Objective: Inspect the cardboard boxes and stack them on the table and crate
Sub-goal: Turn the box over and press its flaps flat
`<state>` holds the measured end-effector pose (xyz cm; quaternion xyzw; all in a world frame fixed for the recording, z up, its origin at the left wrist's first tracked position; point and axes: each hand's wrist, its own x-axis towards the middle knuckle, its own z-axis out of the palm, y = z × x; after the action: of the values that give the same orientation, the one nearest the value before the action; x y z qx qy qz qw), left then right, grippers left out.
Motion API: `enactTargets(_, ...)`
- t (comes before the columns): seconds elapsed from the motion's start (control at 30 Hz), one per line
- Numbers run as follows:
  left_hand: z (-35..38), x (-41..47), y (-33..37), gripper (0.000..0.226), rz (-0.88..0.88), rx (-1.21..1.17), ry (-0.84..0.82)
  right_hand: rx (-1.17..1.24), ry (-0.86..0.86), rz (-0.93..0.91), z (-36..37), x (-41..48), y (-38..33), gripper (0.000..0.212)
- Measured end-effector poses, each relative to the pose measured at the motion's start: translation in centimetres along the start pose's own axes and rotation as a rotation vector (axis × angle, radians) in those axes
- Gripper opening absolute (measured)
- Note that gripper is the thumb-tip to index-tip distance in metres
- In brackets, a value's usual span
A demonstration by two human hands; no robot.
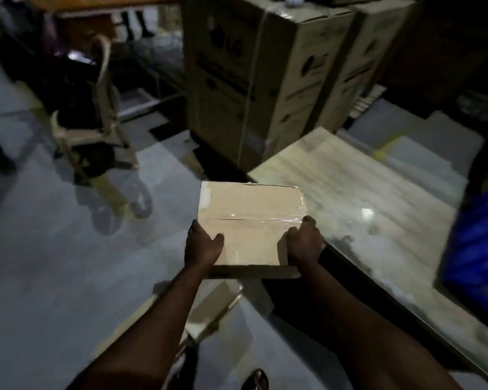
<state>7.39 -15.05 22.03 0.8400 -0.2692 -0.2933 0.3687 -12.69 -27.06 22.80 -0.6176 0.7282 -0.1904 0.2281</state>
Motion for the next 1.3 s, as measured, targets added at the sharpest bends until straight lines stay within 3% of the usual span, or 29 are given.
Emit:
enactTargets(0.13,6.6,-0.9,8.0,0.060,0.163,0.050,-0.115,0.023,0.094,0.097,-6.9,4.9,5.7,0.048)
enactTargets(0.3,15.1,-2.8,15.6,0.063,0.290,0.124,-0.234,0.043,0.199,0.206,-13.8,8.9,13.2,0.046)
enactTargets(0.6,27.6,-4.4,23.9,0.050,0.523,0.210,-0.395,-0.011,0.249,0.368,-20.9,12.9,23.4,0.047)
enactTargets(0.87,36.4,-0.3,29.3,0.049,0.621,0.311,-0.497,-0.111,0.207,0.404,-22.2,20.3,27.3,0.045)
enactTargets(1.13,43.2,7.6,33.7,0.042,0.667,0.308,-0.590,-0.112,0.138,0.490,-20.6,29.1,26.8,0.049)
enactTargets(1.3,46.0,10.5,33.8,0.067,0.609,0.363,-0.613,-0.120,0.106,0.503,-20.1,32.2,26.2,0.058)
